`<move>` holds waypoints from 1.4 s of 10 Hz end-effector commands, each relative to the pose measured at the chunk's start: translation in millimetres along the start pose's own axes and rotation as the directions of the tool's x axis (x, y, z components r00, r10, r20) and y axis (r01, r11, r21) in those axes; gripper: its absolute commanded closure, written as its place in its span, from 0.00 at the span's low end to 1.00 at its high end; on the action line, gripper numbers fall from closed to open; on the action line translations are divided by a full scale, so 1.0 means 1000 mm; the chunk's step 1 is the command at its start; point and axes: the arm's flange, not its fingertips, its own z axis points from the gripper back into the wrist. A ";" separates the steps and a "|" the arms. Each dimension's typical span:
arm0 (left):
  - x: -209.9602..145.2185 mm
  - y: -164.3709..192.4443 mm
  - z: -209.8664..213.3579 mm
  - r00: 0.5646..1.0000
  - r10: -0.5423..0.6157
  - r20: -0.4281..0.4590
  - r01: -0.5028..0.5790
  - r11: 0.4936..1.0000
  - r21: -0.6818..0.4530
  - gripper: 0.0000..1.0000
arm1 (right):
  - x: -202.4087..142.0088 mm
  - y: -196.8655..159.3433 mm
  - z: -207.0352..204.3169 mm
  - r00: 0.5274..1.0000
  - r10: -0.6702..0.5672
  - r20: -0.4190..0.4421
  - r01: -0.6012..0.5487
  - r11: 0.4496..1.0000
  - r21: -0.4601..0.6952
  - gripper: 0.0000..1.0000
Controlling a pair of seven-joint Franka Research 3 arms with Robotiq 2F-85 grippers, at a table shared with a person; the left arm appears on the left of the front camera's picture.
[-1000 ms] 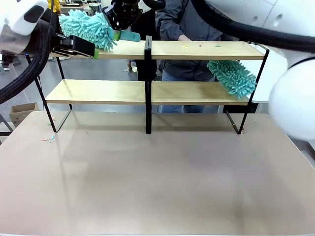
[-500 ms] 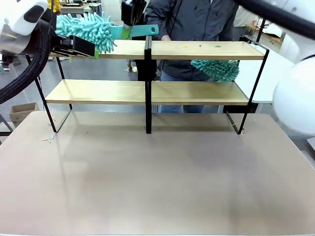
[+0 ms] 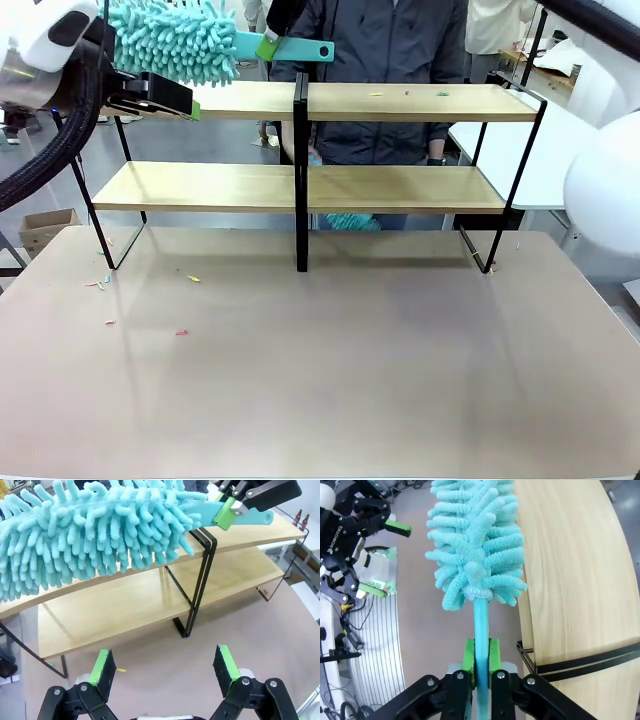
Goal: Clean the shelves.
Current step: Clean another randomly selected level of the Shelf with the Duster.
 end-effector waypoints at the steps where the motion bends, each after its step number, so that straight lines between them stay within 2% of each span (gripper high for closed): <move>1: 0.001 0.000 0.000 1.000 -0.002 0.002 0.002 1.000 0.005 0.00 | 0.026 -0.007 0.016 0.996 -0.082 0.048 0.082 0.997 -0.013 0.88; 2: 0.001 0.000 0.000 1.000 -0.002 0.002 0.002 1.000 0.005 0.00 | 0.012 0.004 0.027 0.984 -0.170 0.062 0.172 0.985 -0.033 0.88; 3: 0.001 0.000 0.000 1.000 -0.002 0.002 0.002 1.000 0.005 0.00 | -0.018 0.024 0.043 0.966 -0.251 0.060 0.253 0.967 -0.027 0.88; 4: 0.001 0.000 0.000 1.000 -0.002 0.002 0.002 1.000 0.005 0.00 | -0.037 0.051 0.048 0.960 -0.280 0.024 0.280 0.960 0.007 0.88; 5: 0.001 0.000 0.000 1.000 -0.002 0.002 0.002 1.000 0.005 0.00 | -0.049 0.079 0.047 0.939 -0.342 -0.034 0.342 0.940 -0.025 0.88; 6: 0.001 0.000 0.000 1.000 -0.002 0.002 0.002 1.000 0.005 0.00 | -0.064 0.107 0.054 0.912 -0.410 0.027 0.410 0.908 -0.083 0.88; 7: 0.001 0.000 0.000 1.000 -0.002 0.002 0.002 1.000 0.005 0.00 | -0.057 0.136 0.038 0.779 -0.627 0.000 0.606 0.754 -0.253 0.88; 8: 0.001 0.000 0.000 1.000 -0.002 0.002 0.002 1.000 0.005 0.00 | -0.007 0.046 0.080 0.941 -0.337 -0.013 0.336 0.940 -0.055 0.88; 9: 0.001 0.000 0.000 1.000 -0.002 0.002 0.002 1.000 0.005 0.00 | -0.002 0.065 0.094 0.892 -0.452 -0.007 0.448 0.885 -0.125 0.88; 10: 0.001 0.000 0.000 1.000 -0.002 0.002 0.002 1.000 0.005 0.00 | 0.013 0.058 0.073 0.929 -0.369 -0.030 0.368 0.929 -0.034 0.88; 11: 0.001 0.000 0.000 1.000 -0.002 0.002 0.002 1.000 0.005 0.00 | 0.001 0.050 0.090 0.909 -0.411 0.061 0.412 0.911 -0.005 0.88; 12: 0.001 0.000 0.000 1.000 -0.002 0.002 0.002 1.000 0.005 0.00 | -0.025 0.051 0.120 0.876 -0.466 0.129 0.465 0.884 0.036 0.88; 13: 0.001 0.000 0.000 1.000 -0.002 0.002 0.002 1.000 0.005 0.00 | -0.065 0.072 0.152 0.850 -0.512 0.126 0.499 0.858 0.121 0.88; 14: 0.001 0.000 0.000 1.000 -0.002 0.002 0.002 1.000 0.005 0.00 | -0.106 0.100 0.174 0.788 -0.608 0.100 0.585 0.789 0.188 0.88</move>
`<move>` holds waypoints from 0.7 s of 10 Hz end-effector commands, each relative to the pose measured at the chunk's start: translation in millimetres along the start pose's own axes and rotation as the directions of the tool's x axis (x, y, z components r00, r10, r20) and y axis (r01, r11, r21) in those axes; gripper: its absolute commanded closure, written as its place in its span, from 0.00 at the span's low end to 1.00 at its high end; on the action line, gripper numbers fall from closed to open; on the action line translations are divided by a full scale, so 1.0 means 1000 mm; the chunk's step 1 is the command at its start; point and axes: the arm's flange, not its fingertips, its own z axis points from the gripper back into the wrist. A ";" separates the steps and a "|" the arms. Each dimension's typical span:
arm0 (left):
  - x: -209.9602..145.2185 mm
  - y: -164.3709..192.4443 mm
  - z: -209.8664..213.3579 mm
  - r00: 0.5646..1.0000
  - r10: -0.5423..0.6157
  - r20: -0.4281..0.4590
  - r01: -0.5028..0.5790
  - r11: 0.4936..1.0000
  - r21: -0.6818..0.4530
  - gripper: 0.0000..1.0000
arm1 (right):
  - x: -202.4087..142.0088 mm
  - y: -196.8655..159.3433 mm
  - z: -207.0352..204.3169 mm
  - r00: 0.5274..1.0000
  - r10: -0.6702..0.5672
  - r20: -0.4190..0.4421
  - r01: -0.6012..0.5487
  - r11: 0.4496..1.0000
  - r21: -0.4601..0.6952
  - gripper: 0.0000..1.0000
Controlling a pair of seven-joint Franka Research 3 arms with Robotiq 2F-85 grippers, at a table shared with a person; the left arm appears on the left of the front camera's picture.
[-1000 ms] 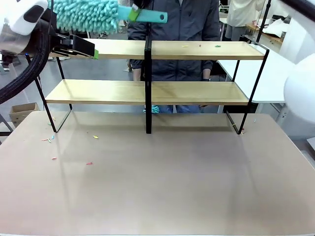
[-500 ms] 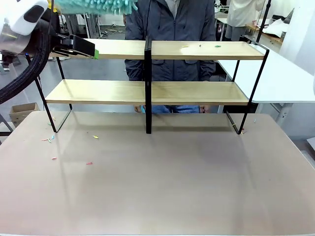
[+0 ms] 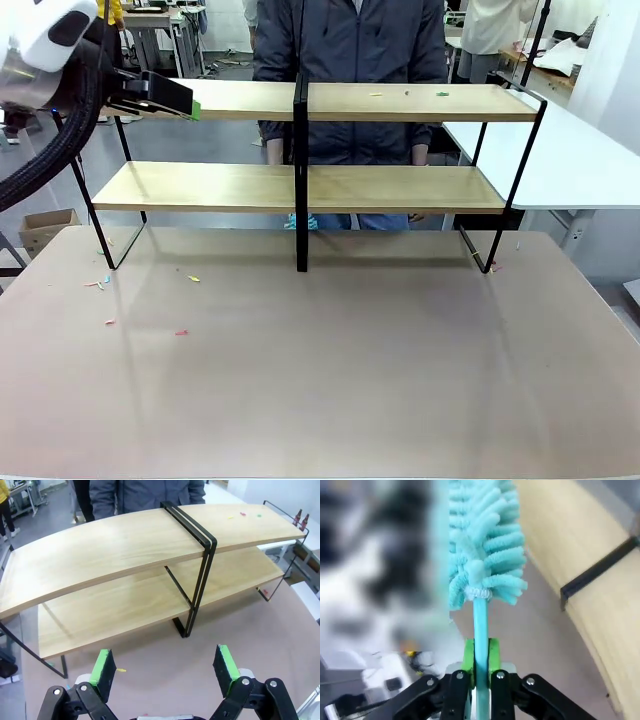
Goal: Clean the shelves.
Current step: Clean another randomly selected level of the Shelf with the Duster.
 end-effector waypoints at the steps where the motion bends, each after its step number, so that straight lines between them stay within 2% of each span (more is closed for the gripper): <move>1: 0.000 0.000 0.000 1.000 -0.002 0.002 0.002 1.000 0.006 0.00 | -0.127 0.018 0.034 0.970 -0.241 -0.030 0.242 0.956 0.164 0.88; 2: 0.000 0.000 0.000 1.000 -0.002 0.002 0.002 1.000 0.006 0.00 | -0.177 0.028 0.046 0.925 -0.380 0.018 0.373 0.916 0.149 0.88; 3: 0.000 0.000 0.000 1.000 -0.002 0.002 0.002 1.000 0.006 0.00 | -0.223 0.038 0.050 0.906 -0.422 0.039 0.408 0.893 0.190 0.88; 4: 0.000 0.000 0.000 1.000 -0.002 0.002 0.002 1.000 0.006 0.00 | -0.266 0.048 0.037 0.882 -0.469 -0.043 0.462 0.843 0.274 0.88; 5: 0.000 0.000 0.000 1.000 -0.002 0.002 0.002 1.000 0.006 0.00 | -0.293 0.057 0.014 0.864 -0.449 -0.228 0.498 0.829 0.255 0.88; 6: 0.000 0.000 0.000 1.000 -0.002 0.002 0.002 1.000 0.006 0.00 | -0.313 0.065 0.000 0.859 -0.410 -0.307 0.490 0.834 0.255 0.88; 7: 0.000 0.000 0.000 1.000 -0.002 0.002 0.002 1.000 0.006 0.00 | -0.331 0.074 -0.010 0.843 -0.438 -0.314 0.521 0.811 0.267 0.88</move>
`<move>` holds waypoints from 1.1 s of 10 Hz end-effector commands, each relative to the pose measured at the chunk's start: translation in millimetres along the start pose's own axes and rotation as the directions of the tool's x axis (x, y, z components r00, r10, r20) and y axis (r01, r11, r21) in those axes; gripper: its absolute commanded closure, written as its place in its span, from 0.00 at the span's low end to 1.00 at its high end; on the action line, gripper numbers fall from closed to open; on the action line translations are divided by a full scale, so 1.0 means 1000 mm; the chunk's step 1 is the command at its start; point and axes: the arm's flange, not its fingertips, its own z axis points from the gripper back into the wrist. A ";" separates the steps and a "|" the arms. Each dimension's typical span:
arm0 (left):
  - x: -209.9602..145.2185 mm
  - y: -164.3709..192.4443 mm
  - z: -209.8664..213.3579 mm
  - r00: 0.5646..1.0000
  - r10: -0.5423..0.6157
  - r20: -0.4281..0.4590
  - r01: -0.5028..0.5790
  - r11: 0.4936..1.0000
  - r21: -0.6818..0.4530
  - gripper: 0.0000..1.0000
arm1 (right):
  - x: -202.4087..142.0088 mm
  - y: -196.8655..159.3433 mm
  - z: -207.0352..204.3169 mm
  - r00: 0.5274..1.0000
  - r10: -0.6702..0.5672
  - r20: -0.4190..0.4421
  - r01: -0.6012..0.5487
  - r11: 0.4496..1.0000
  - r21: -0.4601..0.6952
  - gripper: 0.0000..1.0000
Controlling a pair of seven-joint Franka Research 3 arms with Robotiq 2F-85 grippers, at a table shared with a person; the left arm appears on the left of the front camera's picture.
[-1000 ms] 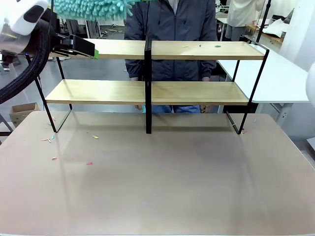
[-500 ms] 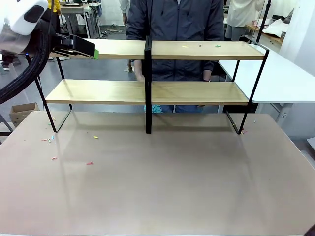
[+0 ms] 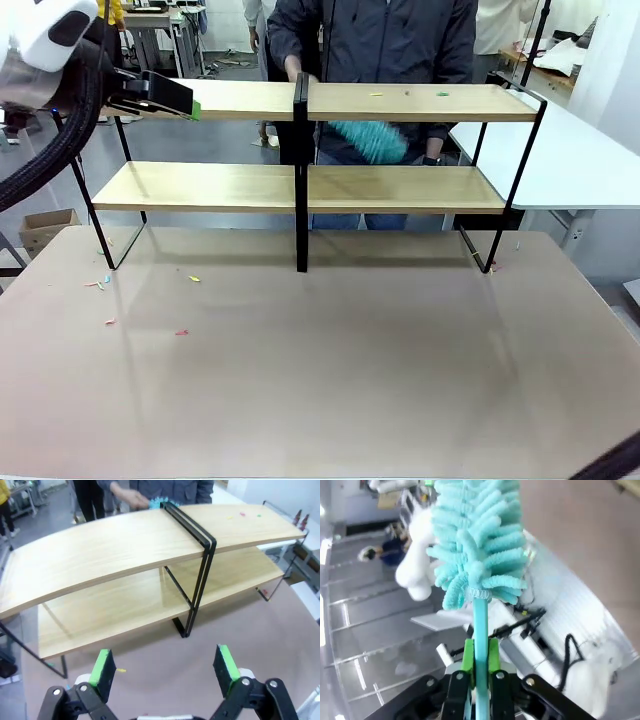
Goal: Clean the shelves.
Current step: Clean another randomly selected level of the Shelf with the Duster.
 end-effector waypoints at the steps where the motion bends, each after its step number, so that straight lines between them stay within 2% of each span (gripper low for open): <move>1: 0.000 0.000 0.000 1.000 -0.002 0.002 0.002 1.000 0.006 0.00 | -0.160 -0.127 -0.174 0.997 -0.013 -0.078 0.017 0.999 0.046 0.88; 3: 0.000 0.000 0.000 1.000 -0.002 0.002 0.002 1.000 0.006 0.00 | -0.155 -0.131 -0.195 0.984 -0.005 -0.176 0.009 1.000 0.020 0.88; 4: 0.000 0.000 0.000 1.000 -0.002 0.002 0.002 1.000 0.006 0.00 | -0.158 -0.136 -0.193 0.990 0.013 -0.143 -0.011 1.000 0.014 0.88; 5: 0.000 0.000 0.000 1.000 -0.002 0.002 0.002 1.000 0.006 0.00 | -0.150 -0.133 -0.177 0.985 -0.035 0.172 0.056 0.991 -0.121 0.88; 6: 0.000 0.000 0.000 1.000 -0.002 0.002 0.002 1.000 0.006 0.00 | -0.041 -0.044 -0.111 0.987 -0.010 -0.158 0.012 1.000 0.008 0.88; 11: 0.000 0.000 0.000 1.000 -0.002 0.002 0.002 1.000 0.006 0.00 | -0.041 -0.044 -0.111 0.987 -0.010 -0.158 0.012 1.000 0.008 0.88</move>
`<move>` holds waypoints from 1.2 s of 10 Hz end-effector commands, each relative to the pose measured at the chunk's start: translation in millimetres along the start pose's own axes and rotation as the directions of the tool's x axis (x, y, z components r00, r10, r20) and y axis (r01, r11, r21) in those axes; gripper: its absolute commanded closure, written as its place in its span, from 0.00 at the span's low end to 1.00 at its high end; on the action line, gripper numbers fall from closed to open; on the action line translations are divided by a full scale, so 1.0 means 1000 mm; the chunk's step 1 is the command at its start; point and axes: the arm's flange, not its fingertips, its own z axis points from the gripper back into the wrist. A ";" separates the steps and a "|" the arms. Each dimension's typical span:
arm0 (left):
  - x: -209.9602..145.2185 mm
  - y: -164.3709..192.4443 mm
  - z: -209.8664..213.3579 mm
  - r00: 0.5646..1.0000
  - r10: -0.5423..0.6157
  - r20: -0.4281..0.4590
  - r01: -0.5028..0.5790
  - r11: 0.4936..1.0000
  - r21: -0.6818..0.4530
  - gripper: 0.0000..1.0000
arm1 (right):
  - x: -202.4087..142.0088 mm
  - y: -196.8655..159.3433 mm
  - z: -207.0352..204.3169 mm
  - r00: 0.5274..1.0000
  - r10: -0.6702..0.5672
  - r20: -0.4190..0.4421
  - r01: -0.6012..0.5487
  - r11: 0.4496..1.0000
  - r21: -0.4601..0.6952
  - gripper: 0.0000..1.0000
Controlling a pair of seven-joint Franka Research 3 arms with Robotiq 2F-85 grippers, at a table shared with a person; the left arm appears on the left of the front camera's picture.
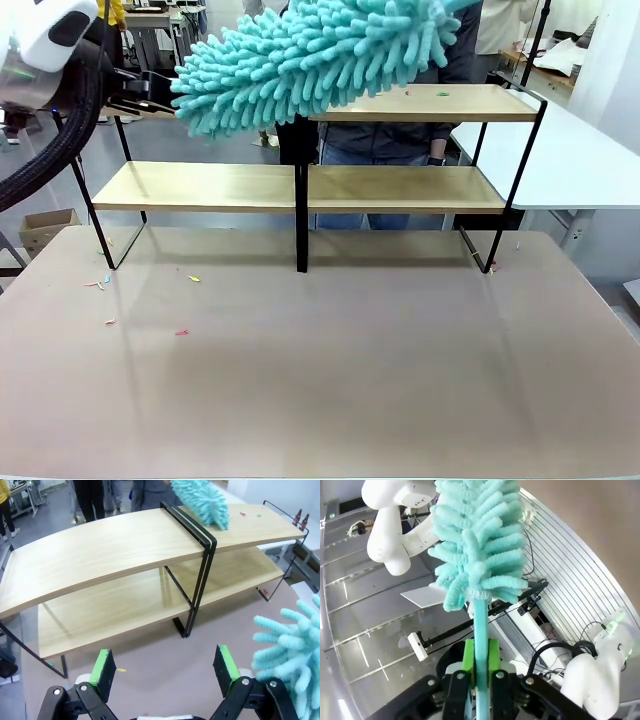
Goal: Clean the shelves.
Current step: Clean another randomly selected level of the Shelf with the Duster.
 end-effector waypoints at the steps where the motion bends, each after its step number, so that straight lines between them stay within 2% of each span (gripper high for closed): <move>1: 0.001 0.000 0.000 1.000 -0.001 0.003 0.001 1.000 0.005 0.00 | -0.002 -0.001 -0.004 1.000 0.001 0.000 -0.001 1.000 0.000 0.88; 2: 0.001 0.000 0.000 1.000 -0.001 0.003 0.001 1.000 0.005 0.00 | 0.000 -0.001 -0.010 0.992 0.042 -0.117 -0.045 0.999 -0.025 0.88; 3: 0.001 0.000 0.000 1.000 -0.001 0.003 0.001 1.000 0.005 0.00 | -0.020 -0.011 -0.002 0.984 -0.010 -0.176 0.001 0.999 -0.054 0.88; 4: 0.001 0.000 0.000 1.000 -0.001 0.003 0.001 1.000 0.005 0.00 | -0.055 -0.024 0.016 0.990 -0.037 -0.137 0.032 0.999 -0.040 0.88; 6: 0.001 0.000 0.000 1.000 -0.001 0.003 0.001 1.000 0.005 0.00 | -0.128 -0.059 0.053 0.995 0.007 0.097 -0.006 1.000 -0.014 0.88; 7: 0.001 0.000 0.000 1.000 -0.001 0.003 0.001 1.000 0.005 0.00 | -0.163 -0.081 0.075 0.965 0.074 0.253 -0.082 0.996 0.022 0.88; 8: 0.001 0.000 0.000 1.000 -0.001 0.003 0.001 1.000 0.005 0.00 | -0.190 -0.098 0.094 0.930 0.090 0.356 -0.107 0.994 0.028 0.88; 9: 0.001 0.000 0.000 1.000 -0.001 0.003 0.001 1.000 0.005 0.00 | -0.217 -0.115 0.113 0.905 0.126 0.407 -0.158 0.986 0.046 0.88; 10: 0.001 0.000 0.000 1.000 -0.001 0.003 0.001 1.000 0.005 0.00 | -0.243 -0.131 0.128 0.890 0.208 0.406 -0.244 0.969 0.040 0.88; 11: 0.001 0.000 0.000 1.000 -0.001 0.003 0.001 1.000 0.005 0.00 | -0.272 -0.150 0.141 0.816 0.309 0.488 -0.366 0.930 0.022 0.88; 12: 0.001 0.000 0.000 1.000 -0.001 0.003 0.001 1.000 0.005 0.00 | -0.293 -0.171 0.147 0.708 0.320 0.630 -0.404 0.915 -0.010 0.88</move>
